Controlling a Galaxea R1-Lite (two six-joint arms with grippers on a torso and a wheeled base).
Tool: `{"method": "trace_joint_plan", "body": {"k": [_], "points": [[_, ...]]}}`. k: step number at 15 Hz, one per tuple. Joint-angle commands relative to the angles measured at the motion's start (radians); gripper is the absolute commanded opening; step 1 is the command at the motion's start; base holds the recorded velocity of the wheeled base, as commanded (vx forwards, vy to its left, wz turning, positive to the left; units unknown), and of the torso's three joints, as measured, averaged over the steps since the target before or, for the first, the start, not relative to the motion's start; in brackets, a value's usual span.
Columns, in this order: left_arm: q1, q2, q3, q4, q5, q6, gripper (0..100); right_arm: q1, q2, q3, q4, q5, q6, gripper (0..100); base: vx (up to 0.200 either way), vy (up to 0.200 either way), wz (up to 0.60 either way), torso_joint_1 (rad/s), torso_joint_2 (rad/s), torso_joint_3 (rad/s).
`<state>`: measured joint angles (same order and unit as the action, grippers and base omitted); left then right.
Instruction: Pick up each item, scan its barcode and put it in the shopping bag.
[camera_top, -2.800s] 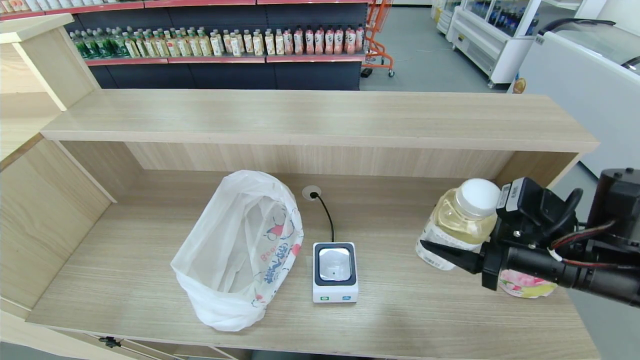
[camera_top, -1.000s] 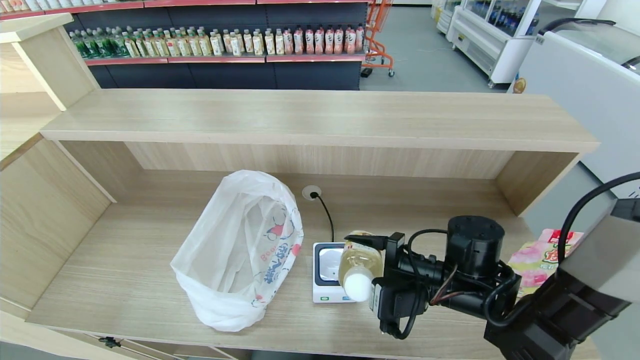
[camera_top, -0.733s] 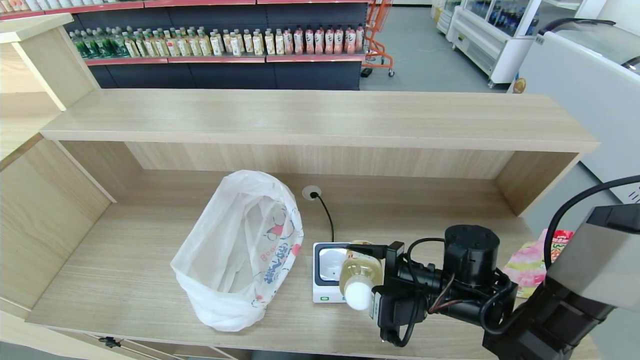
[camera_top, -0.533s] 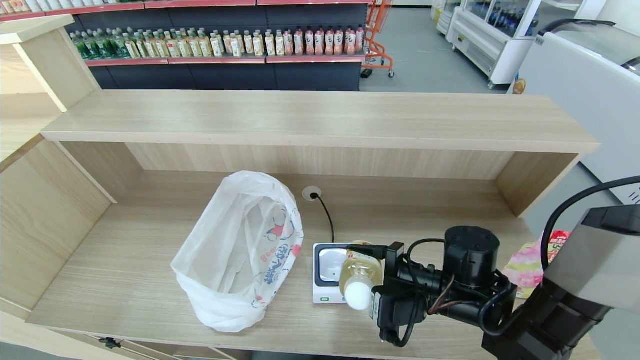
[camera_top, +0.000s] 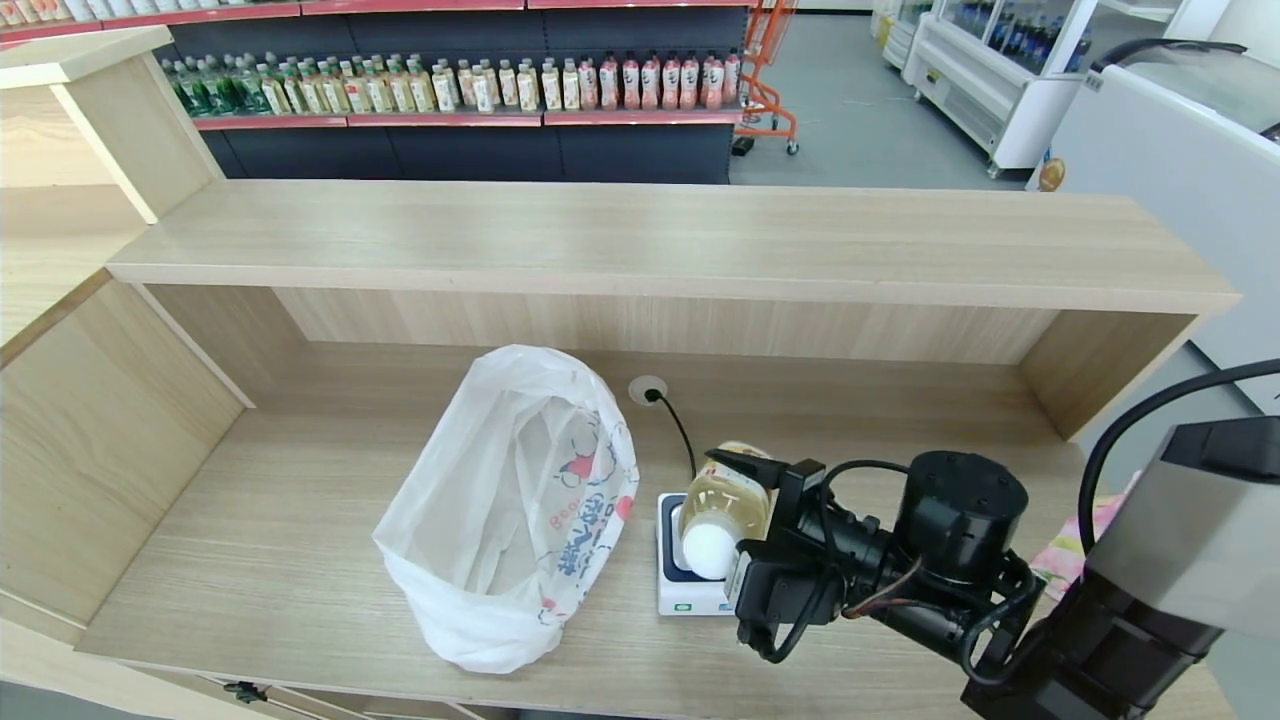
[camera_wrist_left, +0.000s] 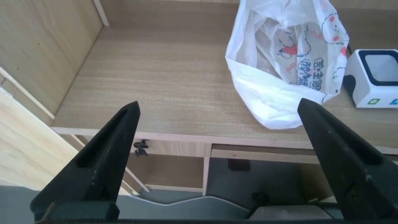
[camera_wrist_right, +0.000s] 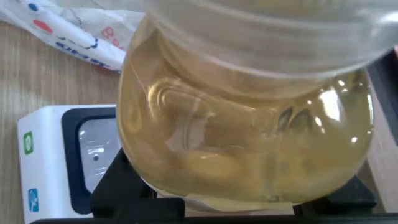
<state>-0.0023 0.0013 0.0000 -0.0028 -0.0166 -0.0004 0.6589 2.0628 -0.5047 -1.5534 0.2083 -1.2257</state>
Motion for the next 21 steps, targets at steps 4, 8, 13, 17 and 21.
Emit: {"method": "trace_joint_plan", "body": {"k": [4, 8, 13, 17, 21], "points": [[-0.001, 0.000, 0.000, 0.000, 0.000, 0.000, 100, 0.028, 0.014, 0.029, -0.017, -0.110, 0.005, 0, 0.000, 0.000, 0.00, 0.000, 0.00, 0.000], [-0.001, 0.000, 0.000, 0.000, 0.000, -0.001, 100, 0.034, 0.014, 0.029, -0.017, -0.106, 0.014, 0, 0.000, 0.000, 0.00, 0.000, 0.00, 0.000], [-0.001, 0.000, 0.000, 0.000, 0.000, -0.004, 100, 0.051, 0.014, 0.031, -0.017, -0.102, 0.029, 0, 0.000, 0.040, 0.00, 0.000, 0.00, 0.001], [-0.001, 0.000, 0.000, 0.000, 0.000, -0.004, 100, 0.054, 0.013, 0.029, -0.017, -0.102, 0.031, 0, 0.000, 0.050, 0.00, -0.001, 0.00, -0.001], [-0.001, 0.000, 0.000, 0.000, 0.001, -0.003, 100, 0.054, 0.014, 0.029, -0.017, -0.104, 0.029, 0, 0.000, 0.000, 0.00, 0.000, 0.00, 0.000]]}}
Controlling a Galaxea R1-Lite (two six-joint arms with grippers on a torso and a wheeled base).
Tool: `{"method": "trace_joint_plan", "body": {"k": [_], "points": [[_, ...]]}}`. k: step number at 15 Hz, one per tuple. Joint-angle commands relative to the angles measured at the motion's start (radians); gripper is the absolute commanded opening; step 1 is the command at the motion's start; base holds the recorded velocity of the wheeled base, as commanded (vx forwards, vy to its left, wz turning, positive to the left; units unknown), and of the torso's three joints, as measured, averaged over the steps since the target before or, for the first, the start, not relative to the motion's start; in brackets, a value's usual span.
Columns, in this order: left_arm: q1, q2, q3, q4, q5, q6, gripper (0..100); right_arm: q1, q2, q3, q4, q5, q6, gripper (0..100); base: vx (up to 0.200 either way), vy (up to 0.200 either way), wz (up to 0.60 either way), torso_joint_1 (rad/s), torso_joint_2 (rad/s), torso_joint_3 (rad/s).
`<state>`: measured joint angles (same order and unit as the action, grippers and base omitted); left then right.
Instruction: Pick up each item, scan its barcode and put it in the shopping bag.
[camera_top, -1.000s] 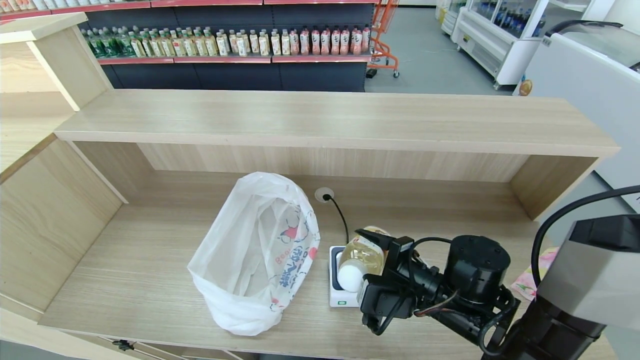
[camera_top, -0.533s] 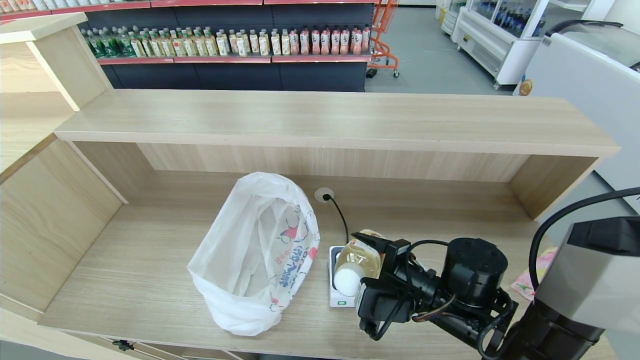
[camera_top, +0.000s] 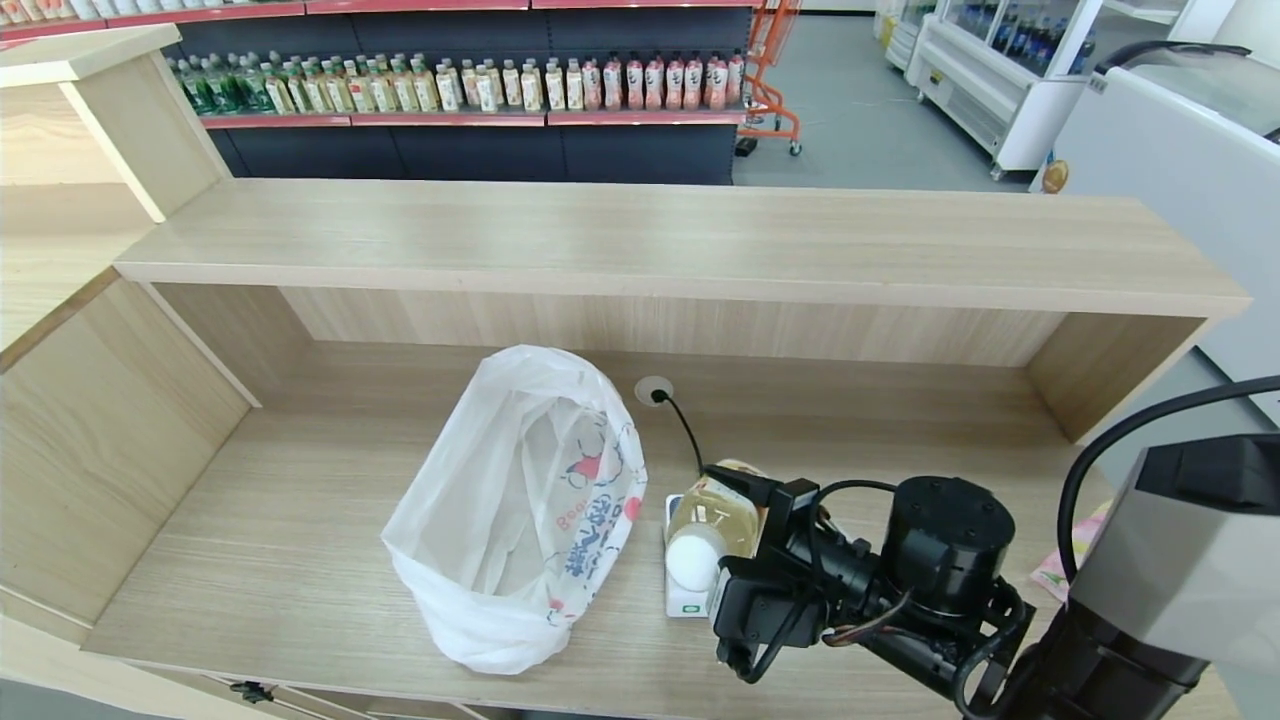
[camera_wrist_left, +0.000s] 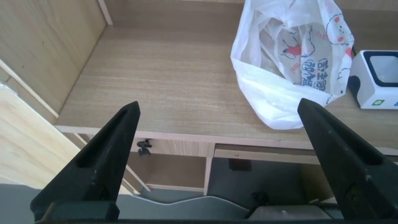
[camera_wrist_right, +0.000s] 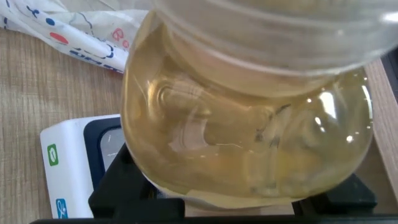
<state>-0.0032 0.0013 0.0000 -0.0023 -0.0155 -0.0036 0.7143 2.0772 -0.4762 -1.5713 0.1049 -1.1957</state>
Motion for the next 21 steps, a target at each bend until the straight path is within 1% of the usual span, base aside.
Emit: {"method": "trace_joint_plan", "body": {"k": [1, 10, 14, 21], "points": [[0.000, 0.000, 0.000, -0.001, 0.000, -0.001, 100, -0.001, 0.000, 0.001, 0.000, -0.001, -0.001, 0, 0.000, 0.000, 0.00, 0.000, 0.00, 0.000], [0.000, 0.000, 0.000, -0.001, 0.000, 0.004, 100, -0.001, 0.000, 0.001, 0.000, -0.001, 0.001, 0, 0.000, 0.000, 0.00, 0.000, 0.00, 0.000], [0.000, 0.000, 0.000, -0.001, 0.000, 0.002, 100, -0.001, -0.006, -0.013, 0.000, -0.005, 0.030, 0, 0.000, 0.000, 0.00, 0.000, 0.00, 0.000], [0.000, 0.000, 0.000, -0.001, 0.000, 0.001, 100, -0.029, 0.024, -0.015, 0.000, -0.001, 0.047, 0, 0.000, 0.000, 0.00, 0.000, 0.00, 0.000]]}}
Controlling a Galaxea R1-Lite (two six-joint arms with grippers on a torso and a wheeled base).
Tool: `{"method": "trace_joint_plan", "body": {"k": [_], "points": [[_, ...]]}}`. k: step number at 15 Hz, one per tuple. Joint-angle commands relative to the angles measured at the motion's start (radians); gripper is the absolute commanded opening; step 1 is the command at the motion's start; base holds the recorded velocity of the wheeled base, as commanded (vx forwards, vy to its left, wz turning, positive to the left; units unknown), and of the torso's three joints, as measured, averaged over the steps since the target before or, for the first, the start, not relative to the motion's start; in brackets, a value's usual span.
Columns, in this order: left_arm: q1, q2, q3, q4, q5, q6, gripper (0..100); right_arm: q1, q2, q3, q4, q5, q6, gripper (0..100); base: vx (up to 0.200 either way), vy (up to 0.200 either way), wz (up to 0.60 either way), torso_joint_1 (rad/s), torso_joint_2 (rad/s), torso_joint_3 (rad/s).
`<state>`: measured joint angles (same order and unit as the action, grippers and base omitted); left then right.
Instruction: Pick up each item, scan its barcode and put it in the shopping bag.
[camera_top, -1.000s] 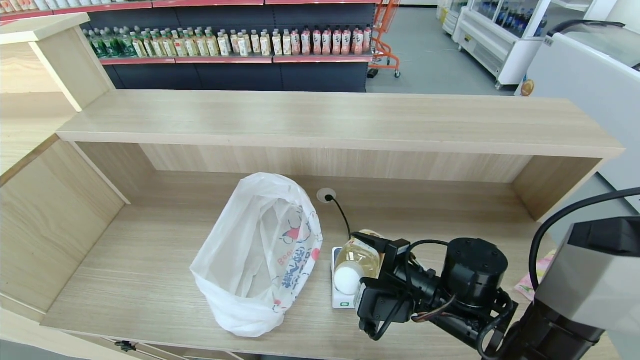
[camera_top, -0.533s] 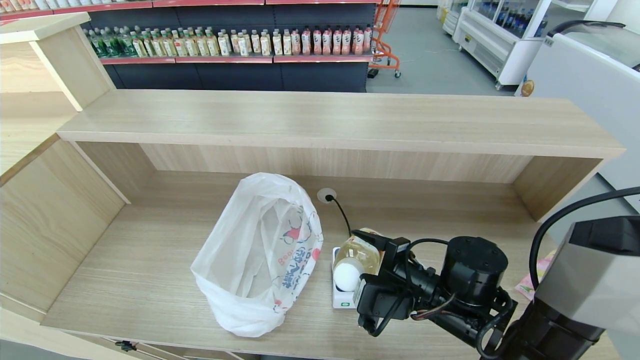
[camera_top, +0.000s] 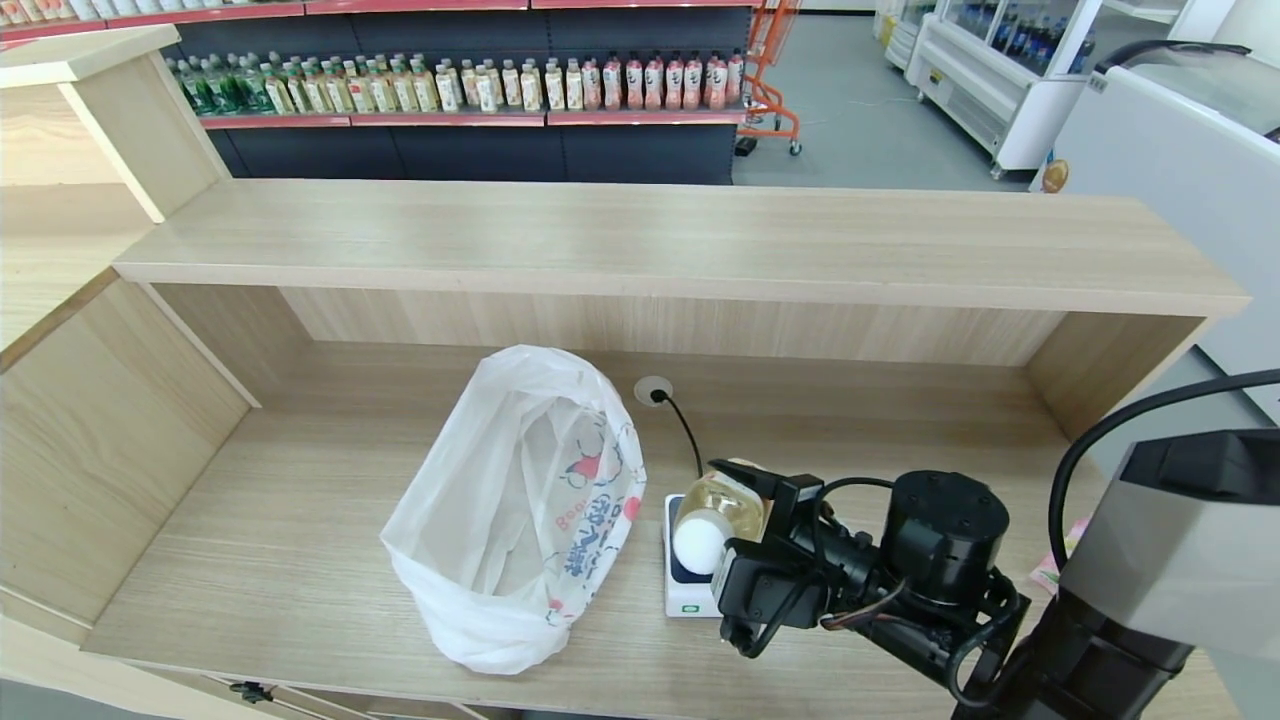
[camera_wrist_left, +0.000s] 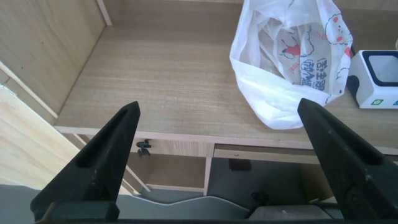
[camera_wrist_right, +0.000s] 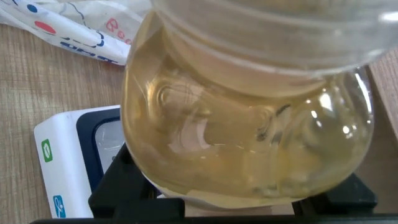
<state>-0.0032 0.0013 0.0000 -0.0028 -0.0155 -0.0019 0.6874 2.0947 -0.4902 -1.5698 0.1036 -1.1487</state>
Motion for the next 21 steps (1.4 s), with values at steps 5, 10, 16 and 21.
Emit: {"method": "trace_joint_plan", "body": {"k": [5, 10, 16, 21], "points": [[0.000, 0.000, 0.000, 0.000, 0.000, 0.002, 100, -0.008, 0.016, 0.001, -0.001, 0.002, 0.017, 0, 0.000, 0.000, 0.00, 0.000, 0.00, 0.000], [0.000, 0.000, 0.000, 0.000, 0.000, 0.000, 100, -0.006, 0.034, 0.007, -0.001, 0.031, 0.058, 0, 0.000, 0.000, 0.00, 0.000, 0.00, 0.000], [0.000, 0.000, 0.000, 0.000, 0.000, 0.000, 100, -0.006, 0.041, 0.007, -0.001, 0.062, 0.073, 0, 0.000, 0.000, 0.00, 0.000, 0.00, 0.000], [0.000, 0.000, 0.000, 0.000, 0.000, 0.002, 100, -0.006, 0.041, 0.005, -0.001, 0.061, 0.073, 0, 0.000, 0.000, 0.00, 0.000, 0.00, 0.000]]}}
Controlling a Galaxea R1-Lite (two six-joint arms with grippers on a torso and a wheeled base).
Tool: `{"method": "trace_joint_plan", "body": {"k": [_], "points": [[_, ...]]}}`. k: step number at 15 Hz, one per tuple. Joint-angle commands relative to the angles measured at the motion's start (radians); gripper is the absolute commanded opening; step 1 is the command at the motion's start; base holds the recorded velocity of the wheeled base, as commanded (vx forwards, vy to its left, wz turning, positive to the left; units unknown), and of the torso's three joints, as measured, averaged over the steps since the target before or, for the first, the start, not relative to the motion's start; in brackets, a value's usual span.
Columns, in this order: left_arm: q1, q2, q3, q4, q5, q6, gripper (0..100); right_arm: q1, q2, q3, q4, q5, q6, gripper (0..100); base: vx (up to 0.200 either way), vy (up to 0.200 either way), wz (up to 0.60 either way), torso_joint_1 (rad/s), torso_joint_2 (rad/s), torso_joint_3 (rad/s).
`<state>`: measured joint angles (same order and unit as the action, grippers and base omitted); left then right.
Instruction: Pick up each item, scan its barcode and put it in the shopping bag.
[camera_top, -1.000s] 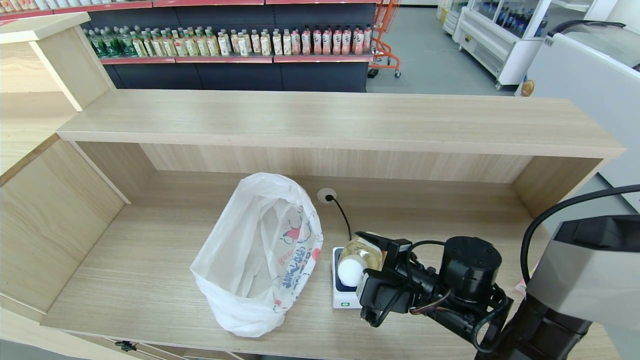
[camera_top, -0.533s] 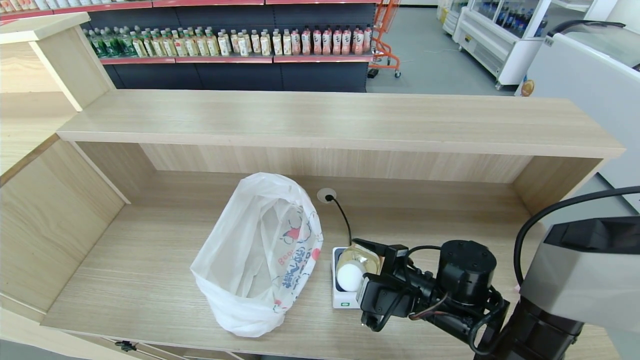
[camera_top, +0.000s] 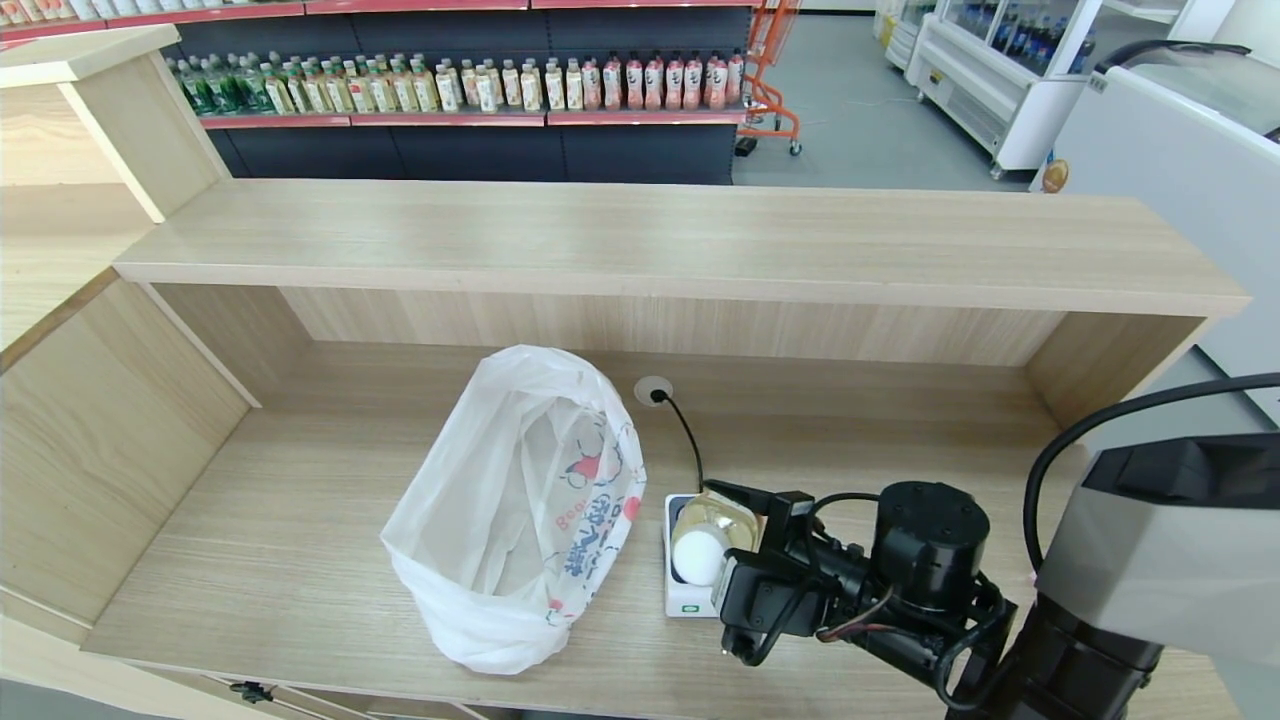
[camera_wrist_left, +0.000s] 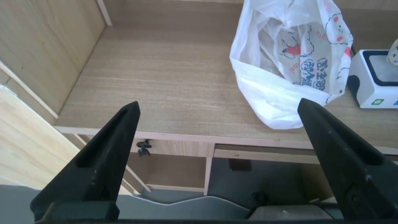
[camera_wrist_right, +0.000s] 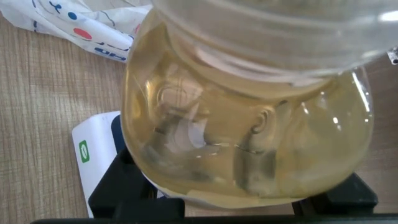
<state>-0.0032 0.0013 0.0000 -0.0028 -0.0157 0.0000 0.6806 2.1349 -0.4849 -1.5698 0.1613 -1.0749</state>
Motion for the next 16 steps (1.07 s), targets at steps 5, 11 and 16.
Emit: {"method": "trace_joint_plan", "body": {"k": [5, 11, 16], "points": [[0.000, 0.000, 0.000, 0.000, 0.000, -0.003, 100, 0.135, -0.188, -0.207, 0.132, -0.324, 0.113, 0, 0.000, 0.000, 0.00, 0.000, 0.00, 0.000], [0.000, 0.000, 0.000, 0.000, 0.000, -0.005, 100, 0.056, -0.719, -0.405, 1.028, -0.505, 0.688, 0, 0.000, 0.000, 0.00, 0.000, 0.00, 0.000], [0.000, 0.000, 0.000, 0.000, 0.000, -0.006, 100, 0.019, -0.954, -0.238, 1.240, -0.491, 1.133, 0, 0.000, 0.040, 0.00, 0.000, 0.00, 0.001]]}}
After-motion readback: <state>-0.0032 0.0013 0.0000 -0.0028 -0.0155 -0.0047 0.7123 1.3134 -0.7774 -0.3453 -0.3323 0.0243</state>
